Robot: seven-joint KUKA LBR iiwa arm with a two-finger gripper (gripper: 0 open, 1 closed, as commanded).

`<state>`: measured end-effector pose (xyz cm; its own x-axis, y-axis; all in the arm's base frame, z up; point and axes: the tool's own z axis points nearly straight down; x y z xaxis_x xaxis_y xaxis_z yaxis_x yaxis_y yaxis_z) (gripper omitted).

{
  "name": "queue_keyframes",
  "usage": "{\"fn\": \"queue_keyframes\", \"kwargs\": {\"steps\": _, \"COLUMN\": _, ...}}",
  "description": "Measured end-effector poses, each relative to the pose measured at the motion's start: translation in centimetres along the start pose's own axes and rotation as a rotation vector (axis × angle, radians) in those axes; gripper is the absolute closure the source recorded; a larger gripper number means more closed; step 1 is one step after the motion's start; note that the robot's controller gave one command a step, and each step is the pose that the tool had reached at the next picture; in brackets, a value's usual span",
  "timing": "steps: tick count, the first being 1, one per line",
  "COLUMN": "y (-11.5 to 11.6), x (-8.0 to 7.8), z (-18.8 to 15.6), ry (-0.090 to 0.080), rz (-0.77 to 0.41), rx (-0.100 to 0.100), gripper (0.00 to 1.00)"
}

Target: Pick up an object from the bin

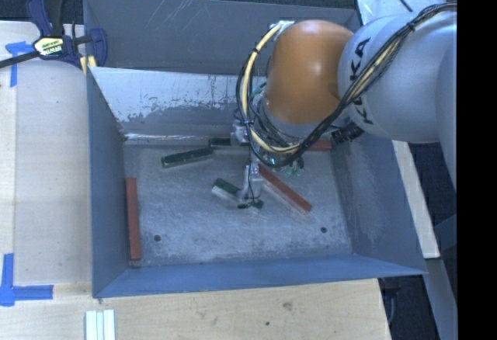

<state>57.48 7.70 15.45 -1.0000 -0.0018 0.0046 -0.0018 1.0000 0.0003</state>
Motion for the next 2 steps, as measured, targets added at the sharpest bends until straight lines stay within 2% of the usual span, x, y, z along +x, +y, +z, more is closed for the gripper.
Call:
{"fn": "queue_keyframes", "kwargs": {"steps": 1, "y": 0.0, "x": -0.2, "z": -0.4, "ry": -0.008, "rz": 0.002, "rx": -0.001, "gripper": 0.0}}
{"fn": "queue_keyframes", "kwargs": {"steps": 2, "y": -1.2, "x": 0.5, "z": 5.0, "ry": -0.01, "rz": 0.119, "rx": -0.001, "gripper": 0.0}}
